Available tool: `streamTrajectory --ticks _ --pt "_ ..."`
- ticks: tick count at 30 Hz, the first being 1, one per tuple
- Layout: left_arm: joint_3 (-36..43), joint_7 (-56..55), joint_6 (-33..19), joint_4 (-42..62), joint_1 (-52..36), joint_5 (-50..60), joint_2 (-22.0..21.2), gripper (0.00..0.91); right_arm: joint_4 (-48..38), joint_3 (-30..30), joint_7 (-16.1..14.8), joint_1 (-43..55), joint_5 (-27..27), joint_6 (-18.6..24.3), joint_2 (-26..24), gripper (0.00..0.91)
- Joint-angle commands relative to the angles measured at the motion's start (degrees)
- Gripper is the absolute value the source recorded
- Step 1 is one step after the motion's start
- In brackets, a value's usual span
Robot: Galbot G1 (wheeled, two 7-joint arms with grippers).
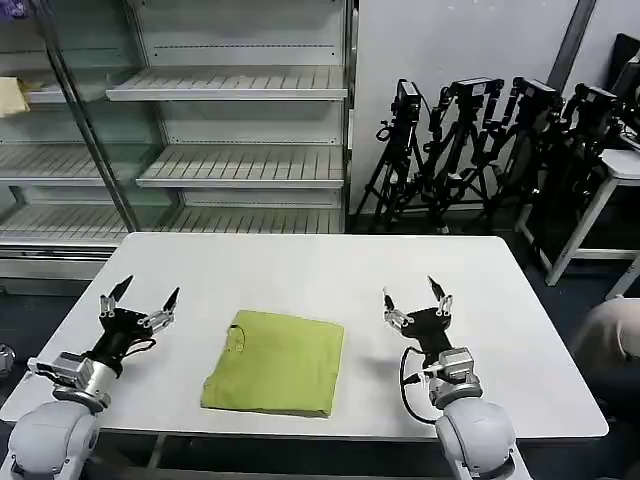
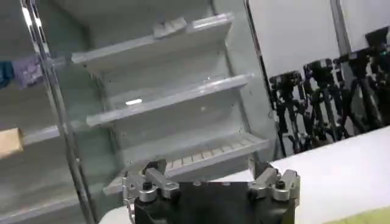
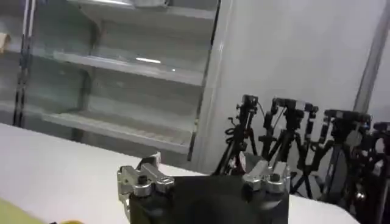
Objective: Fold and organize the clothes.
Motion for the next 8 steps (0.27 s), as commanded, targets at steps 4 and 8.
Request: streamTrajectory --ticks 4,8 --pt "2.5 -0.6 -6.7 -0.2 0.8 -2.5 3.2 0.907 0.7 3.1 -1.4 0.0 -4.6 0.8 0.8 0.907" --pt "2.4 -1.1 -7.4 -0.6 1.7 -2.7 5.1 0.907 2.1 3.5 -1.4 0.0 -5.0 0.2 1.5 0.907"
